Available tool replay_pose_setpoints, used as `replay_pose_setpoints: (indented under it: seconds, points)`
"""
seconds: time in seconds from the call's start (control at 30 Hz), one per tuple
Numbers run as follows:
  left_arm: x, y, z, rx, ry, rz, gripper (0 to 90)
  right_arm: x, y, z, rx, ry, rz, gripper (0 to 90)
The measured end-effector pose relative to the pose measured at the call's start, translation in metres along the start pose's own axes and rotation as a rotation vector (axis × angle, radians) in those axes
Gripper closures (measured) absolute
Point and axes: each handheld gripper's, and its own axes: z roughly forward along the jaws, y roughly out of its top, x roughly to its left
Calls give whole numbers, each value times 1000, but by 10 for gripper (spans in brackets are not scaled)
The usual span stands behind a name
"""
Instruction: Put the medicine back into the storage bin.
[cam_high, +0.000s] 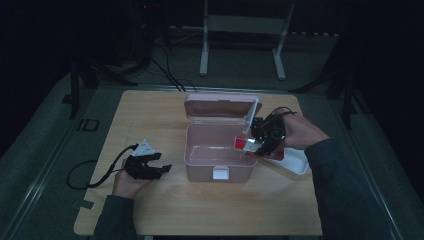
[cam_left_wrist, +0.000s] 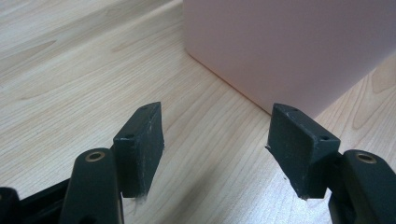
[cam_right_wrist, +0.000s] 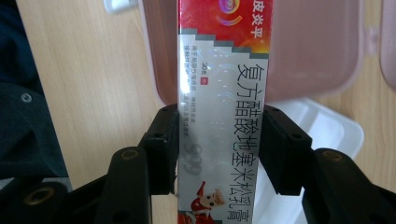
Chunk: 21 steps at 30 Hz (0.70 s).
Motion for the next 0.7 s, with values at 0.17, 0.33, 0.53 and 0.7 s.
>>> replay_pose_setpoints:
  seconds: [0.17, 0.33, 0.53, 0.7]
  points:
    - [0, 0, 0, 2, 1, 1, 356, 1, 20, 5, 9, 13, -30, 514]
    - [0, 0, 0, 1, 2, 1, 356, 3, 35, 11, 17, 19, -60, 514]
    - [0, 0, 0, 1, 2, 1, 356, 4, 50, 17, 0, 41, -82, 514]
    - [1, 0, -1, 3, 4, 3, 355, 6, 61, 24, -6, 51, -98, 514]
